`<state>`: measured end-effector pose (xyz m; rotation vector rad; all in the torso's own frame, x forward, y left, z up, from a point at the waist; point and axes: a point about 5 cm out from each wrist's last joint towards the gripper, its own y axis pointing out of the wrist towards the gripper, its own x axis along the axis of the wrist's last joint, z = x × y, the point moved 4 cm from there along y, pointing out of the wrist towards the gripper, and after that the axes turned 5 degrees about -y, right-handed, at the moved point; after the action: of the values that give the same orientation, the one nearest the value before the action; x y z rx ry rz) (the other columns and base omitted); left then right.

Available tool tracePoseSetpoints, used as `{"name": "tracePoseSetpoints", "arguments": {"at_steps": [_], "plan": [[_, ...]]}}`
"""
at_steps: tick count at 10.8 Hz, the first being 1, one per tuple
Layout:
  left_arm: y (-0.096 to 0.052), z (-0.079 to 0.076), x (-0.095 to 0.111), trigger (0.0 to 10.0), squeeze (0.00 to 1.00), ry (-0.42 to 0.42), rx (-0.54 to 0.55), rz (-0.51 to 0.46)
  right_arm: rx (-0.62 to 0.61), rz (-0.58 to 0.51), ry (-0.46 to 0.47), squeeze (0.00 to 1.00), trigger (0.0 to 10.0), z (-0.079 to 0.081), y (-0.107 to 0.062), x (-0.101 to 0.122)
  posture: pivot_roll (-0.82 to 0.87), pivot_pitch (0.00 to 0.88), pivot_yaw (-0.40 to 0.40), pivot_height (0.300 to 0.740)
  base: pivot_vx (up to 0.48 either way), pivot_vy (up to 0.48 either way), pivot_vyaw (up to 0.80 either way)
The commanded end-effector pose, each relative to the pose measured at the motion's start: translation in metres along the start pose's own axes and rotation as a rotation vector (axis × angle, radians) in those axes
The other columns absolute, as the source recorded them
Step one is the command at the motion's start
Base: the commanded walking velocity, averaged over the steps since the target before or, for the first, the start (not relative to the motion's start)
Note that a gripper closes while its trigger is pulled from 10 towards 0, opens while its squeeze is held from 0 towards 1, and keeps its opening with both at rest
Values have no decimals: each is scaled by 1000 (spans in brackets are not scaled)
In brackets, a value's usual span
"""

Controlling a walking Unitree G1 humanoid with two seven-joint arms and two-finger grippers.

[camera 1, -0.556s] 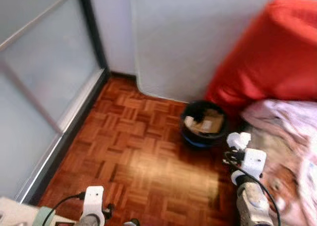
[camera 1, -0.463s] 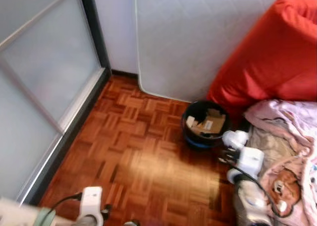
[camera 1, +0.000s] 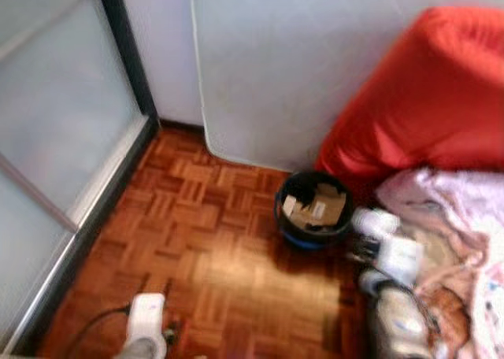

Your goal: Clean up the room

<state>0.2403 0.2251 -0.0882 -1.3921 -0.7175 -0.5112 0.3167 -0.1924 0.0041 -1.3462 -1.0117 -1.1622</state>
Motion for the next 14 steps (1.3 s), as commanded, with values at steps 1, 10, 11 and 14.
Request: {"name": "tracePoseSetpoints", "arguments": {"at_steps": [1, 10, 11, 14], "plan": [[-1, -6, -9, 10000, 0, -11, -10, 28, -35, 27, -16, 0, 10000, -16, -4, -6, 89, 181, -42, 740, 292, 0, 0], [-2, -6, -10, 10000, 0, -16, -12, 29, -37, 43, -8, 0, 10000, -16, -3, -8, 93, 183, -44, 740, 298, 0, -242], [-2, -6, -10, 10000, 0, -16, -12, 30, -39, 45, 1, 0, 10000, -16, -3, -8, 93, 182, -44, 740, 296, 0, 0], [-2, -7, -10, 10000, 0, -17, -11, 29, -41, 51, 0, 0, 10000, -16, -2, -8, 94, 183, -45, 740, 299, 0, 0]]}}
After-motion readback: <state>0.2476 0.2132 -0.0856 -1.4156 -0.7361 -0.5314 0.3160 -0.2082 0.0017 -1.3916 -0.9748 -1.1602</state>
